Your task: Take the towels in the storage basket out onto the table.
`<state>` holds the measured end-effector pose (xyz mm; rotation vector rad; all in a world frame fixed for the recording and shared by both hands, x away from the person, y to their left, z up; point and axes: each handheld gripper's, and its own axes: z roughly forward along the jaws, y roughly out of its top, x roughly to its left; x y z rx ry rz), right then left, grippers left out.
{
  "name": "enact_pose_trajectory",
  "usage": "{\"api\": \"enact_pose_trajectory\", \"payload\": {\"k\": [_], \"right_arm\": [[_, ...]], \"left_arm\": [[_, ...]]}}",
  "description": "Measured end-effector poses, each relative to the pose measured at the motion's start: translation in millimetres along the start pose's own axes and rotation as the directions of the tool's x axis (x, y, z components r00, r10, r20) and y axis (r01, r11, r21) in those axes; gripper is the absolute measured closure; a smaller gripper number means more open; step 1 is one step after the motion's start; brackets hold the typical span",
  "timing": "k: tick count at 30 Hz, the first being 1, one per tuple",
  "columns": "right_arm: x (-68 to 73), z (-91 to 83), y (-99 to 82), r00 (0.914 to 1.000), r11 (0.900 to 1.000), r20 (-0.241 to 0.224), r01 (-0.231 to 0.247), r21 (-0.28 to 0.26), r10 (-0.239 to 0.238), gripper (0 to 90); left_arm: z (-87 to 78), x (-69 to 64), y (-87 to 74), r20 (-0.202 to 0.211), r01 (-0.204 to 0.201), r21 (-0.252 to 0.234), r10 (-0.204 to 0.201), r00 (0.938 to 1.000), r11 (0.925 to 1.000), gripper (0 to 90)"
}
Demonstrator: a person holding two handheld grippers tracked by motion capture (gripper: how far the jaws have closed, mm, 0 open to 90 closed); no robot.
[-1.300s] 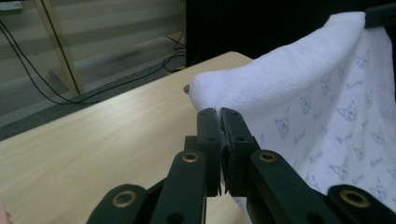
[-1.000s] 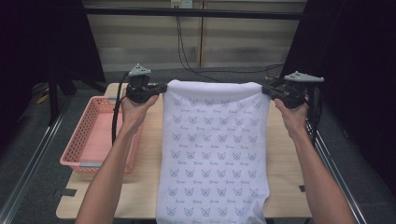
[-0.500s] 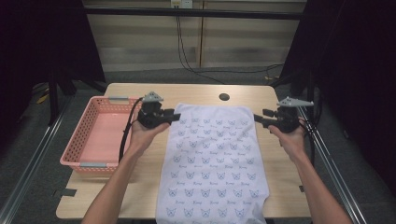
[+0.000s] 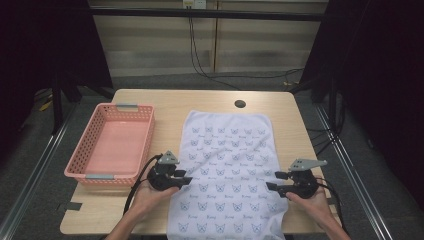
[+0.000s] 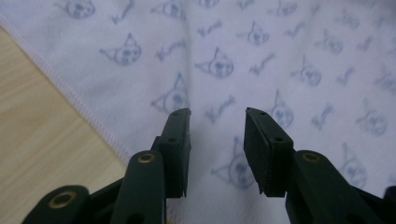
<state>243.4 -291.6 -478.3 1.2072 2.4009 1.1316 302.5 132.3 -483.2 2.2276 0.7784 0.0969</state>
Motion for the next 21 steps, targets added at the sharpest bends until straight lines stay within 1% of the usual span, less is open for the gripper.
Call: {"api": "enact_pose_trajectory", "payload": {"k": [1, 2, 3, 4, 5, 6, 7, 8, 9, 10, 11, 13, 14, 15, 16, 17, 18, 19, 20, 21], "right_arm": [[0.5, 5.0, -4.6, 0.9999, 0.9993, 0.004, 0.01, 0.035, -0.01, 42.5], [0.8, 10.0, -7.2, 0.9989, 0.9977, 0.033, 0.031, 0.06, -0.033, 42.5], [0.0, 14.6, -7.8, 0.9975, 0.9958, 0.047, 0.05, 0.076, -0.054, 42.7], [-1.9, 19.5, -7.0, 0.9959, 0.9933, 0.063, 0.058, 0.1, -0.065, 43.7], [-2.9, 21.3, -6.0, 0.9957, 0.994, 0.065, 0.06, 0.091, -0.066, 46.3], [-2.9, 22.2, -5.3, 0.9954, 0.9941, 0.068, 0.061, 0.089, -0.068, 47.9], [-3.1, 22.1, -4.6, 0.9939, 0.9926, 0.073, 0.076, 0.095, -0.083, 50.7], [-2.7, 21.3, -5.2, 0.9939, 0.9934, 0.079, 0.069, 0.091, -0.076, 57.6], [-2.2, 19.3, -5.6, 0.9927, 0.9922, 0.085, 0.078, 0.098, -0.086, 66.3], [-0.6, 16.2, -6.0, 0.9864, 0.9877, 0.113, 0.106, 0.115, -0.119, 70.3], [-0.8, 14.0, -6.6, 0.981, 0.9845, 0.137, 0.12, 0.128, -0.137, 73.4], [-4.6, 9.3, -10.0, 0.9889, 0.9894, 0.125, 0.064, 0.13, -0.081, 80.2], [-3.2, 6.4, -11.7, 0.9881, 0.9878, 0.127, 0.068, 0.14, -0.086, 82.8], [-1.0, 4.7, -13.3, 0.9876, 0.9869, 0.128, 0.072, 0.144, -0.091, 83.5], [1.2, 2.2, -15.9, 0.9889, 0.987, 0.119, 0.072, 0.144, -0.089, 83.5], [2.9, -1.0, -18.6, 0.9913, 0.9872, 0.104, 0.066, 0.145, -0.081, 83.5], [5.2, -4.8, -22.2, 0.9946, 0.988, 0.082, 0.051, 0.146, -0.063, 83.6], [5.7, -6.8, -24.1, 0.9961, 0.9884, 0.067, 0.047, 0.144, -0.058, 83.6], [7.3, -9.6, -26.4, 0.9983, 0.9884, 0.047, 0.029, 0.149, -0.036, 83.7], [7.8, -12.0, -29.0, 0.9994, 0.9891, 0.023, 0.021, 0.146, -0.024, 83.6]], "left_arm": [[0.4, 1.9, -2.9, 0.003, 0.006, 0.003, -0.006, 1.0, 1.0, 59.9], [2.7, 3.6, -5.4, 0.0, 0.012, 0.011, -0.012, 0.9999, 0.9999, 58.9], [5.9, 4.9, -8.2, -0.036, -0.003, 0.026, 0.004, 0.9993, 0.9997, 58.1], [6.9, 5.5, -9.5, -0.035, -0.005, 0.014, 0.005, 0.9994, 0.9999, 57.4], [7.3, 5.2, -9.4, -0.03, 0.001, 0.011, -0.001, 0.9996, 0.9999, 55.9], [7.4, 4.9, -9.4, -0.029, -0.004, 0.013, 0.004, 0.9996, 0.9999, 55.1], [7.1, 4.0, -9.5, -0.036, -0.009, 0.017, 0.01, 0.9993, 0.9998, 55.0], [7.1, 2.8, -9.4, -0.044, -0.016, 0.022, 0.017, 0.9989, 0.9996, 56.0], [7.2, 2.0, -9.4, -0.048, -0.029, 0.024, 0.03, 0.9984, 0.9993, 60.4], [7.2, 1.4, -9.6, -0.047, -0.028, 0.023, 0.029, 0.9985, 0.9993, 65.6], [8.2, 0.5, -9.7, -0.028, -0.02, 0.016, 0.021, 0.9994, 0.9997, 69.9], [11.1, -5.3, -8.1, -0.023, -0.042, 0.022, 0.043, 0.9988, 0.9989, 76.6], [12.0, -7.3, -7.8, -0.014, -0.05, 0.024, 0.05, 0.9986, 0.9985, 80.3], [12.3, -9.3, -7.6, -0.005, -0.058, 0.03, 0.058, 0.9983, 0.9979, 81.7], [12.6, -11.2, -8.0, -0.001, -0.056, 0.028, 0.056, 0.9984, 0.9981, 83.8], [11.9, -12.3, -8.9, 0.023, -0.046, 0.032, 0.046, 0.9987, 0.9984, 84.6], [11.3, -12.9, -10.0, 0.039, -0.038, 0.031, 0.037, 0.9985, 0.9988, 85.1], [10.3, -14.0, -11.9, 0.046, -0.032, 0.026, 0.031, 0.9985, 0.9991, 85.3], [7.9, -14.7, -13.5, 0.058, -0.038, 0.037, 0.036, 0.9977, 0.9986, 85.3], [4.2, -17.1, -16.0, 0.057, -0.037, 0.051, 0.034, 0.9978, 0.998, 85.5]]}}
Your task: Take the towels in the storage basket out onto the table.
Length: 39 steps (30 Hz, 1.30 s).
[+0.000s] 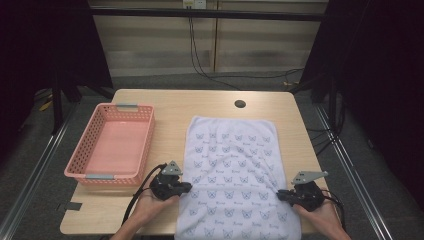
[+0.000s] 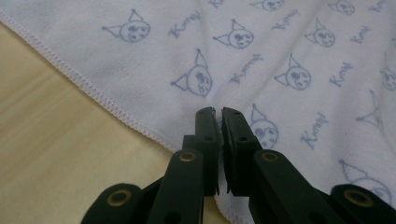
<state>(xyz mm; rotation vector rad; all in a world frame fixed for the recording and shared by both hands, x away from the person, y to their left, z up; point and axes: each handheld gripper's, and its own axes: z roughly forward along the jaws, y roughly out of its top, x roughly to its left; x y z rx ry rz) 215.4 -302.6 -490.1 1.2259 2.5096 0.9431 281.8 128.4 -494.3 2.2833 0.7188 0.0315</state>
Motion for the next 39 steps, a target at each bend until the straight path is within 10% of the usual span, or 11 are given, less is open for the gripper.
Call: {"api": "enact_pose_trajectory", "payload": {"k": [9, 13, 17, 21, 23, 28, 39], "right_arm": [[27.8, -9.9, -10.4, 0.9916, 0.997, -0.116, 0.063, 0.044, -0.057, 77.2], [22.2, -18.1, -5.4, 0.9913, 0.9986, -0.131, 0.009, -0.051, -0.016, 66.1], [10.2, -19.1, 6.6, 0.9972, 0.9909, -0.069, -0.035, -0.13, 0.027, 56.9], [-1.3, -11.6, 27.4, 0.9995, 0.9839, -0.023, -0.026, -0.177, 0.022, 51.2], [-10.0, -3.6, 35.7, 0.999, 0.9837, -0.008, -0.046, -0.174, 0.045, 49.1], [-26.6, 12.5, 59.0, 0.9992, 0.9867, 0.022, -0.028, -0.16, 0.032, 47.8], [-42.3, 58.2, 61.8, 0.9964, 0.9953, 0.083, -0.01, -0.096, 0.018, 56.7]], "left_arm": [[-19.5, -25.1, -24.6, 0.082, 0.005, 0.039, -0.008, 0.9966, 0.9992, 85.6], [-24.5, -29.4, -25.9, 0.097, 0.006, 0.03, -0.009, 0.9952, 0.9995, 76.8], [-27.9, -22.3, -7.8, 0.08, 0.033, -0.026, -0.031, 0.9963, 0.9991, 63.4], [-21.3, -14.0, 12.7, -0.02, 0.019, -0.042, -0.02, 0.9996, 0.9989, 54.4], [-16.6, -2.2, 18.8, 0.038, 0.098, -0.068, -0.095, 0.9947, 0.9929, 47.7], [1.0, 18.8, 36.1, -0.126, 0.071, -0.04, -0.075, 0.9892, 0.9967, 42.2], [18.7, 40.4, 27.9, -0.098, 0.056, -0.047, -0.06, 0.9934, 0.9974, 40.3]]}}
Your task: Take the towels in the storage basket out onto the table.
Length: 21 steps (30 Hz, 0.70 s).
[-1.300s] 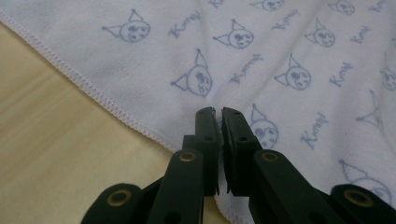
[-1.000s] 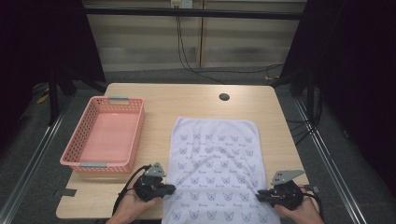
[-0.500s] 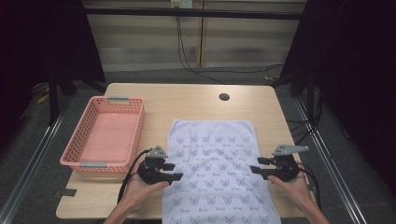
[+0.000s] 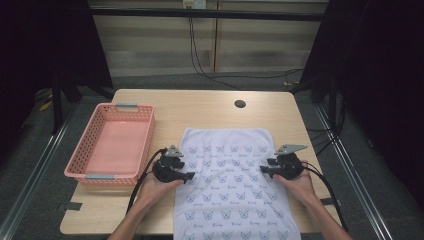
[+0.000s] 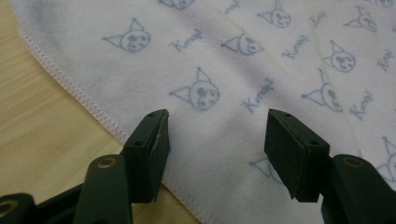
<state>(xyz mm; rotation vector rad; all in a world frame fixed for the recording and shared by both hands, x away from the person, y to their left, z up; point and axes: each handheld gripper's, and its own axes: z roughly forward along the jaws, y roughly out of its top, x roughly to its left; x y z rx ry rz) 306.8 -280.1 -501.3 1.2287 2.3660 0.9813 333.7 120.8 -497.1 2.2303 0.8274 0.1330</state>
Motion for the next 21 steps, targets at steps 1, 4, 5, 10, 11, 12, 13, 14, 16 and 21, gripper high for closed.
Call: {"api": "enact_pose_trajectory", "payload": {"k": [1, 4, 5, 10, 11, 12, 13, 14, 16, 21], "right_arm": [[0.9, -1.2, -0.5, 0.9999, 1.0, 0.016, 0.002, 0.007, -0.002, 60.8], [2.1, -8.3, -7.8, 0.9998, 1.0, 0.019, -0.002, -0.002, 0.002, 77.1], [1.5, -11.0, -10.3, 0.9998, 1.0, 0.016, -0.006, 0.0, 0.006, 79.1], [2.4, -22.9, -21.5, 0.9996, 0.9996, 0.013, -0.026, 0.004, 0.026, 83.0], [3.7, -26.0, -23.9, 0.9997, 0.9997, 0.01, -0.021, 0.01, 0.021, 83.2], [4.8, -29.0, -27.0, 0.9998, 0.9997, 0.007, -0.02, 0.011, 0.02, 83.3], [5.3, -31.8, -29.0, 0.9997, 0.9995, 0.006, -0.024, 0.018, 0.024, 83.3], [5.2, -33.6, -30.5, 0.9998, 0.9996, 0.005, -0.019, 0.02, 0.018, 83.3], [7.8, -39.4, -35.6, 0.9996, 0.9992, 0.003, -0.03, 0.025, 0.03, 83.3], [21.3, -58.8, -51.6, 1.0, 0.9984, -0.006, -0.005, 0.057, 0.005, 83.0]], "left_arm": [[0.0, 0.7, -0.7, 0.004, -0.002, -0.005, 0.002, 1.0, 1.0, 40.5], [1.9, 0.0, -2.6, 0.008, -0.015, -0.029, 0.016, 0.9998, 0.9995, 40.7], [2.5, 0.5, -2.8, 0.019, -0.019, -0.036, 0.019, 0.9996, 0.9992, 40.6], [1.3, -5.3, -2.0, -0.032, -0.052, -0.013, 0.052, 0.9981, 0.9986, 54.9], [0.7, -8.4, -2.0, -0.028, -0.059, -0.003, 0.058, 0.9979, 0.9983, 59.3], [0.2, -10.3, -2.7, -0.014, -0.06, -0.003, 0.06, 0.9981, 0.9982, 63.6], [0.1, -12.3, -3.9, -0.011, -0.059, -0.01, 0.059, 0.9982, 0.9982, 66.9], [-0.5, -14.3, -4.7, -0.007, -0.061, -0.007, 0.061, 0.9981, 0.9981, 69.1], [-2.0, -17.1, -6.0, 0.031, -0.061, 0.004, 0.061, 0.9977, 0.9981, 74.6], [-5.6, -33.6, -10.1, 0.074, -0.074, 0.028, 0.071, 0.9947, 0.9969, 77.4]]}}
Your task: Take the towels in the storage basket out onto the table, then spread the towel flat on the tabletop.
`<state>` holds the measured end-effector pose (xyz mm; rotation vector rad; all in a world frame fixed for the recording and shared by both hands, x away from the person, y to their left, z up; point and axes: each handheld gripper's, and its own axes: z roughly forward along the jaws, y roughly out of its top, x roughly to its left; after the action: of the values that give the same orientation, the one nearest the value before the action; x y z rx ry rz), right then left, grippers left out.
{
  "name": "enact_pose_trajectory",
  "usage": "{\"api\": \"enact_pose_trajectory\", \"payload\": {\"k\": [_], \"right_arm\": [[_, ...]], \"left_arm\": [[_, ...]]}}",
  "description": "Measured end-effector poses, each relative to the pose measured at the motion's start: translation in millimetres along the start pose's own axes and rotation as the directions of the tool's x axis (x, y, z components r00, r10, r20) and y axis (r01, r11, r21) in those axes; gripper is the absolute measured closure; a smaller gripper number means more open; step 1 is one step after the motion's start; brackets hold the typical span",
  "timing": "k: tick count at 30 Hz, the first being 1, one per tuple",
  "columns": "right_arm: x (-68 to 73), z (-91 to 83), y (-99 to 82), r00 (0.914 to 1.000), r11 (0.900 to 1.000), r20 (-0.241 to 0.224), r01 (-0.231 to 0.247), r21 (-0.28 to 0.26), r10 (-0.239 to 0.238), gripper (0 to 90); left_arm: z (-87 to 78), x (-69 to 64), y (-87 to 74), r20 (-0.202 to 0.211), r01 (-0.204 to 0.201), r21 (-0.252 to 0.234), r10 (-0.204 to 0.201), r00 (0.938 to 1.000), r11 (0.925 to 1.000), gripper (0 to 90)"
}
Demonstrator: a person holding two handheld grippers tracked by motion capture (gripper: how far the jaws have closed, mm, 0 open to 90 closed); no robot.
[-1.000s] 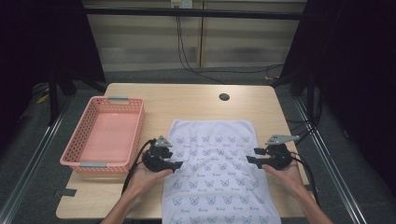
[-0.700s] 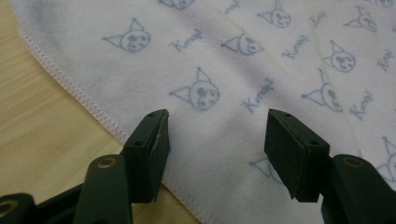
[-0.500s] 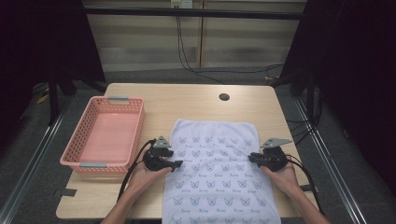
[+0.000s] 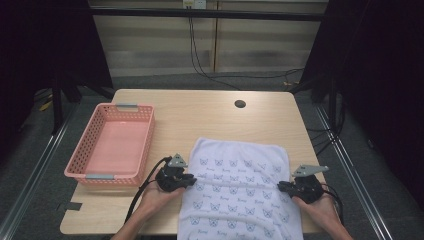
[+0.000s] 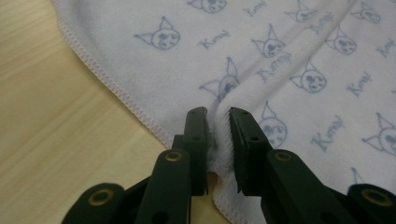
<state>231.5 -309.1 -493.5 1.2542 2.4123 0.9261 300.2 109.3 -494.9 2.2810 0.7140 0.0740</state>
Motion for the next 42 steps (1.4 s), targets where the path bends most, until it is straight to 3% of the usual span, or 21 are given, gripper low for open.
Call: {"api": "enact_pose_trajectory", "payload": {"k": [2, 4, 8, 12, 14, 18, 27, 29, 30, 34, 38, 40, 42], "right_arm": [[3.2, -5.8, -5.8, 0.9996, 0.9997, -0.017, -0.021, 0.008, 0.021, 82.4], [5.9, -10.7, -9.7, 0.9997, 0.9997, -0.014, -0.018, 0.015, 0.018, 76.1], [2.1, -11.3, -5.5, 0.9994, 0.9994, 0.008, -0.033, -0.015, 0.033, 66.7], [-12.2, -11.6, 8.9, 0.9978, 0.9949, 0.036, -0.052, -0.087, 0.055, 62.6], [-22.5, -9.6, 16.1, 0.9965, 0.9917, 0.047, -0.063, -0.112, 0.069, 60.4], [-38.4, -4.5, 26.3, 0.9932, 0.9889, 0.084, -0.069, -0.132, 0.08, 56.5], [-73.0, 29.2, 52.4, 0.9859, 0.9908, 0.142, -0.073, -0.114, 0.089, 53.3], [-79.4, 34.8, 55.9, 0.9847, 0.991, 0.147, -0.079, -0.108, 0.094, 52.5], [-82.0, 37.5, 57.7, 0.9835, 0.9905, 0.152, -0.082, -0.111, 0.098, 52.0], [-91.0, 49.1, 60.5, 0.9822, 0.9913, 0.154, -0.095, -0.091, 0.108, 49.7], [-91.4, 53.4, 58.1, 0.9807, 0.9946, 0.172, -0.084, -0.061, 0.094, 47.2], [-92.4, 54.4, 56.4, 0.9804, 0.9943, 0.173, -0.083, -0.066, 0.094, 46.1], [-90.1, 54.3, 56.0, 0.9799, 0.9947, 0.179, -0.077, -0.068, 0.088, 46.8]], "left_arm": [[-0.8, -3.2, -0.8, 0.014, -0.002, 0.007, 0.002, 0.9999, 1.0, 77.4], [-2.1, -8.8, -1.5, 0.001, -0.036, 0.022, 0.036, 0.9994, 0.9991, 76.3], [-2.9, -8.6, -0.7, 0.013, -0.03, 0.032, 0.03, 0.9995, 0.999, 75.6], [-2.6, -7.9, 0.2, 0.042, -0.034, 0.03, 0.032, 0.9986, 0.999, 71.5], [-3.1, -6.5, 3.9, 0.025, -0.044, 0.019, 0.044, 0.9987, 0.9988, 67.2], [-5.6, 3.4, 18.5, 0.017, -0.025, -0.05, 0.026, 0.9995, 0.9984, 62.7], [-5.2, 33.1, 25.6, -0.024, 0.069, -0.098, -0.071, 0.9971, 0.9929, 58.7], [-4.6, 39.1, 30.7, -0.045, 0.062, -0.095, -0.066, 0.9968, 0.9936, 57.2], [-3.8, 42.6, 33.7, -0.053, 0.072, -0.119, -0.079, 0.9955, 0.9903, 57.0], [5.4, 57.6, 49.1, -0.094, 0.081, -0.129, -0.094, 0.9912, 0.9883, 54.7], [22.1, 72.5, 56.0, -0.092, 0.108, -0.143, -0.122, 0.9883, 0.9838, 52.3], [28.9, 76.3, 54.3, -0.083, 0.143, -0.141, -0.156, 0.9843, 0.9797, 49.6], [33.4, 74.3, 54.2, -0.111, 0.093, -0.097, -0.104, 0.9883, 0.9909, 47.9]]}}
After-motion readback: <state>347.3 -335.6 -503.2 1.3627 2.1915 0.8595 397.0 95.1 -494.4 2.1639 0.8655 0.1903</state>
